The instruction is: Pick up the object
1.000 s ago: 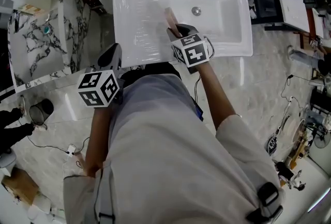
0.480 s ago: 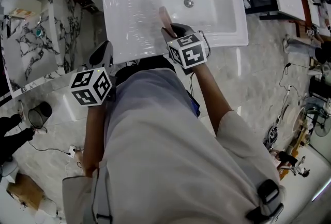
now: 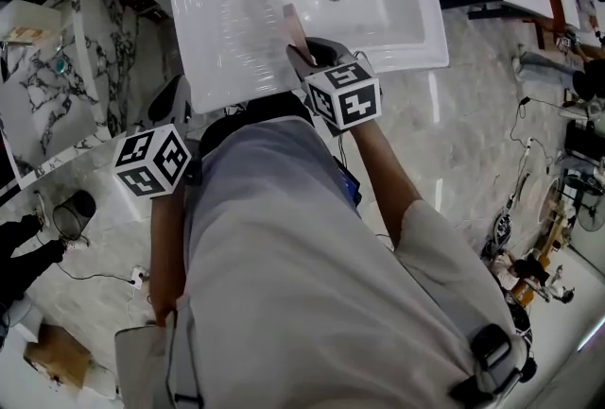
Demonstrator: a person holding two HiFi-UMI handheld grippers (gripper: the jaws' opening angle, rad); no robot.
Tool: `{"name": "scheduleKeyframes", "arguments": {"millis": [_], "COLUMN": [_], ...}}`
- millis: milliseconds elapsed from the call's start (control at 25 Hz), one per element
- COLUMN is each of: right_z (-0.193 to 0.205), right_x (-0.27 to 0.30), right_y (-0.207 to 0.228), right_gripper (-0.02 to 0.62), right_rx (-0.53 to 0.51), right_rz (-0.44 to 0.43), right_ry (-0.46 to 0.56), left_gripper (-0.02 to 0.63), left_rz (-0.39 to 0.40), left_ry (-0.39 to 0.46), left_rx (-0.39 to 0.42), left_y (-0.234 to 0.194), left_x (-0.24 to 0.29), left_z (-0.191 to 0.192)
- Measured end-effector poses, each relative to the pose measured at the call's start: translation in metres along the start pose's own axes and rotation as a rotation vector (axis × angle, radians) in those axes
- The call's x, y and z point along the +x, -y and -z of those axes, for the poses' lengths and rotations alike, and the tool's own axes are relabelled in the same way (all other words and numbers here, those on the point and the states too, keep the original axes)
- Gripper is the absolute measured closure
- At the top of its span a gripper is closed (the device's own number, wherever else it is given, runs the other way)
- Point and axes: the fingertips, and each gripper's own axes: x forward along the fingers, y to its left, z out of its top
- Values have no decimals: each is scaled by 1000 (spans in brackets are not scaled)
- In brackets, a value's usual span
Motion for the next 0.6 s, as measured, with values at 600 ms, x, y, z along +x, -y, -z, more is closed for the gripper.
{"name": "scheduleKeyframes", "arguments": {"millis": [600], "right_z": [-11], "right_x": [-19], "right_y": [8], "right_gripper": [508], "right_rx": [57], "right_rz": [6], "right_ry": [84], "left_gripper": [606], "left_rz": [-30], "left_ry": [39], "left_rx": [35], "left_y": [1], "left_x": [-2], "left_z": [-9]}}
